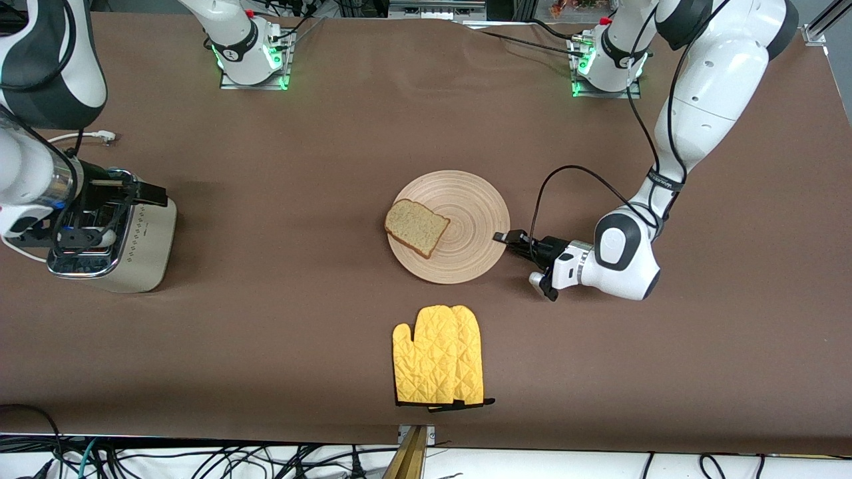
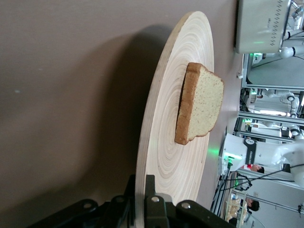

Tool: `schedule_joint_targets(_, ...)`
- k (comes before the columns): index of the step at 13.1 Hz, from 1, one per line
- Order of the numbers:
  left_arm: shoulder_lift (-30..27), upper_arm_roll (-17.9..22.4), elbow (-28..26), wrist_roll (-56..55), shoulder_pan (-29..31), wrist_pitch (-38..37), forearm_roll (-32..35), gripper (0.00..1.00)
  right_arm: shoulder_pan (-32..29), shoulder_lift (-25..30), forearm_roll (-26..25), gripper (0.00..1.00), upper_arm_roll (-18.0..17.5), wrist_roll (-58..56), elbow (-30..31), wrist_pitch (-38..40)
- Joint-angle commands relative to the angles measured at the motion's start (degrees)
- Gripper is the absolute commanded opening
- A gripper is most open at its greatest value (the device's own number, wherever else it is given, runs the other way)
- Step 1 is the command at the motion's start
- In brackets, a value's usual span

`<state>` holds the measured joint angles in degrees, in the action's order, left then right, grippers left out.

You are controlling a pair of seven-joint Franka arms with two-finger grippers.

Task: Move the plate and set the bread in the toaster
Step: 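Push the plate with the left gripper while the right gripper reaches the bread, then lower the right gripper to the bread while the left gripper withdraws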

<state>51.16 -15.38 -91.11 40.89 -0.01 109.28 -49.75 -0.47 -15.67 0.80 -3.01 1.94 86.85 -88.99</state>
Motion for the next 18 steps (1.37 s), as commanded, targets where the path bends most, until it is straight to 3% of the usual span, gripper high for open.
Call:
schedule_joint_targets(1, 0.7, 0.4, 0.1, 1.8, 0.1, 0.0, -2.0, 0.12, 0.1, -2.1, 3.7, 1.00, -0.1, 0.4, -1.2, -0.3)
schedule_joint_targets(2, 0.6, 0.4, 0.0, 1.8, 0.5, -0.2, -1.9, 0.79, 0.7, -2.8, 5.8, 1.00, -0.3, 0.6, -1.2, -1.3)
schedule_joint_targets(3, 0.4, 0.4, -0.1, 1.7, 1.1, -0.7, -1.8, 1.00, 2.2, -3.7, 7.8, 1.00, -0.3, 0.7, -1.1, -3.0)
schedule_joint_targets(7, -2.8, 0.6, 0.0, 1.0, 5.5, -5.3, 2.0, 1.00, 9.0, -10.1, 18.2, 1.00, -0.3, 11.5, -0.9, -12.0)
schedule_joint_targets(11, -9.1, 0.7, 0.9, 0.4, 12.3, -11.0, 15.6, 1.00, 17.7, -16.4, 19.9, 1.00, -0.3, 20.1, -0.8, -25.4)
schedule_joint_targets(14, -13.9, 0.8, 3.6, -0.5, 12.6, -11.0, 26.4, 1.00, 22.6, -21.2, 21.4, 1.00, -0.3, 24.4, -0.8, -34.6)
schedule_joint_targets(16, -17.7, 0.8, 5.2, -1.1, 13.1, -11.5, 36.6, 1.00, 25.3, -24.0, 25.5, 1.00, -0.3, 25.1, -0.8, -39.7)
schedule_joint_targets(18, -24.3, -0.1, 5.2, -3.5, 12.7, -11.9, 48.5, 1.00, 27.1, -26.0, 25.7, 1.00, -0.3, 25.2, -0.8, -42.6)
